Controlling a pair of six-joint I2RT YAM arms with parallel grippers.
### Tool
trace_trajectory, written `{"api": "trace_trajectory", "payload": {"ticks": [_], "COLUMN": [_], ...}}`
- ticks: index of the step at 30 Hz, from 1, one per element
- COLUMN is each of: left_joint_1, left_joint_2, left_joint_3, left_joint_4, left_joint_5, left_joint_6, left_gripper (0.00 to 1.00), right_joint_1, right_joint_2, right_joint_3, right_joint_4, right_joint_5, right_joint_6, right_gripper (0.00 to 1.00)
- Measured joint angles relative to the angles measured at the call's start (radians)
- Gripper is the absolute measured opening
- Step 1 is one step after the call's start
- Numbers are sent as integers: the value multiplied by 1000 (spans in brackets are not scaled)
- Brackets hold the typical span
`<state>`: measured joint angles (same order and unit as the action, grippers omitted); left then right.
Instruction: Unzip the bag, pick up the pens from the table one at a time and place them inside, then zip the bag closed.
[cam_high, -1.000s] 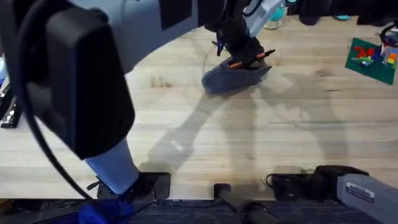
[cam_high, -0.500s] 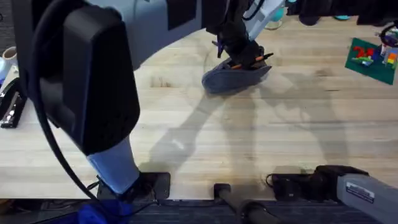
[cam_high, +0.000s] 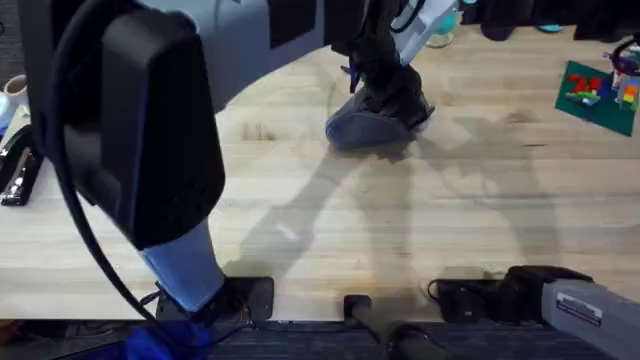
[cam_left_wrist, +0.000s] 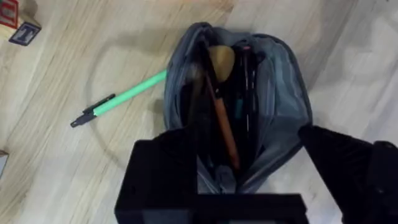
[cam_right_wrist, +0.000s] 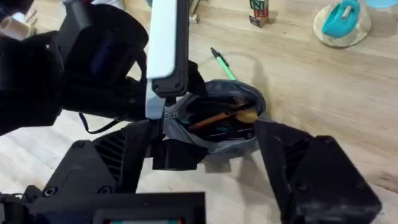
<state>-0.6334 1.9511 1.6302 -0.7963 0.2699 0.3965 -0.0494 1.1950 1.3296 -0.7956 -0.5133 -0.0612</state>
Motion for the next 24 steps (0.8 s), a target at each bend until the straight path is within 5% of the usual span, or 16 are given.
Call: {"api": "trace_trajectory", "payload": {"ticks": [14, 24], "left_joint_1": [0, -2], "left_joint_2": [0, -40], "left_joint_3": [2, 96], "left_joint_4": [0, -104], "left_joint_5": [-7, -155], "left_joint_6": [0, 0], "left_gripper": [993, 993], "right_joint_1": [0, 0], "right_joint_2": [0, 0], "right_joint_3": [0, 0], "right_joint_4": [0, 0], "right_joint_5": [0, 0], "right_joint_6": [-3, -3], "right_gripper": [996, 996]}}
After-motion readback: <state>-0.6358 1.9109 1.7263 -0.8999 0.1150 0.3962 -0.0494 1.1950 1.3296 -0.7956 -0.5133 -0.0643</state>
